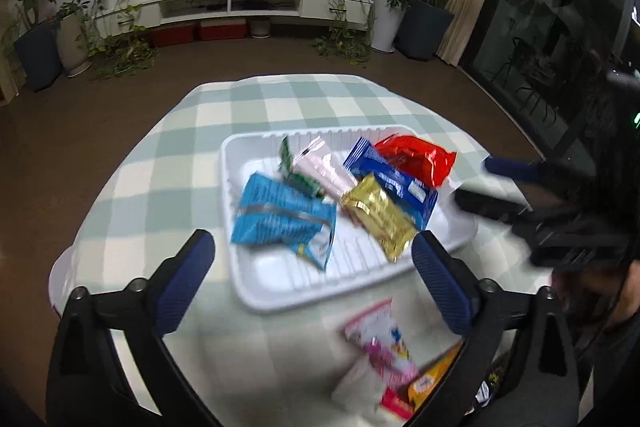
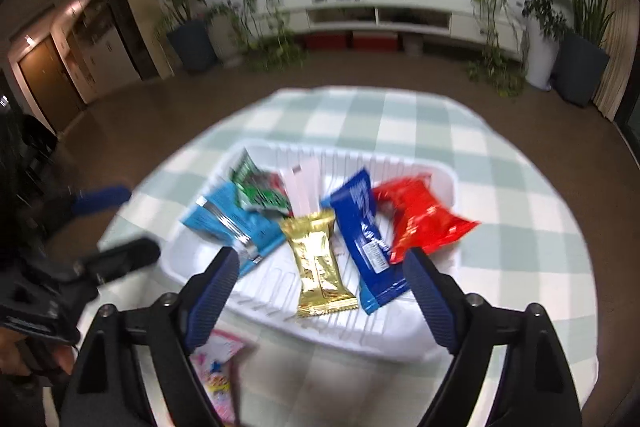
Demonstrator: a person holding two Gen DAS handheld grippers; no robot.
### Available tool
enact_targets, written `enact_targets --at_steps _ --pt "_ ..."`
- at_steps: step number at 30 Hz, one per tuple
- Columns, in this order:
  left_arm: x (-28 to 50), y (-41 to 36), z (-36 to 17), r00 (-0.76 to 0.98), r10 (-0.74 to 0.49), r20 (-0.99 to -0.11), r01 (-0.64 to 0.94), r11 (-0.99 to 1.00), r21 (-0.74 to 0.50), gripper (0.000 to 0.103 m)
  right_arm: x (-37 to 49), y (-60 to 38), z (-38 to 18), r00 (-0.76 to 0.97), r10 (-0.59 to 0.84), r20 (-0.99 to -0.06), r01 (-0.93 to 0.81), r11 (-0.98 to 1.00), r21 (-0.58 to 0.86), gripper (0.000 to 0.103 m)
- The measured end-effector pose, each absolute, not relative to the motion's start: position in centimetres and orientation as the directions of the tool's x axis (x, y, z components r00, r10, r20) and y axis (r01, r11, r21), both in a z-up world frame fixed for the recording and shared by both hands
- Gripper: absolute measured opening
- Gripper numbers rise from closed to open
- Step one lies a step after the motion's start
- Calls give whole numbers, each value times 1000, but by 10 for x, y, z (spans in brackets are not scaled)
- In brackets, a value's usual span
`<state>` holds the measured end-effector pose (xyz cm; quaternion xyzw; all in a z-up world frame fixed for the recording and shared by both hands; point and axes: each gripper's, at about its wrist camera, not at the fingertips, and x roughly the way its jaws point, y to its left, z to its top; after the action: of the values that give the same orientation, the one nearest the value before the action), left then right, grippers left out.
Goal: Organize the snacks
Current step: 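Grasp the red-and-white patterned packet with the left tool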
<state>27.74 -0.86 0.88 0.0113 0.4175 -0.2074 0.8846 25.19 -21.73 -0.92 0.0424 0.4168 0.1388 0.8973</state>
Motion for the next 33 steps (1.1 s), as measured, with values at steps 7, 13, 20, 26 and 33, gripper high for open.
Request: enact_targets --at_steps 7,13,20,26,33 --pt "185 20 -9 562 -308 -767 337 933 -127 103 165 -242 35 690 397 -605 -302 918 257 101" --pt "107 22 -43 487 -328 -810 293 935 -202 103 92 -238 14 680 439 -588 -358 898 257 101" --pt "81 1 -82 426 -286 -859 264 947 -185 101 64 -234 -22 641 455 -618 -313 890 330 100" --pt "83 -10 -107 388 -223 -894 278 953 -117 96 57 -235 -39 625 430 -651 -281 902 327 97" --pt "77 -5 -107 409 -190 -893 289 955 -71 75 51 -233 -44 620 417 -665 -280 909 308 96"
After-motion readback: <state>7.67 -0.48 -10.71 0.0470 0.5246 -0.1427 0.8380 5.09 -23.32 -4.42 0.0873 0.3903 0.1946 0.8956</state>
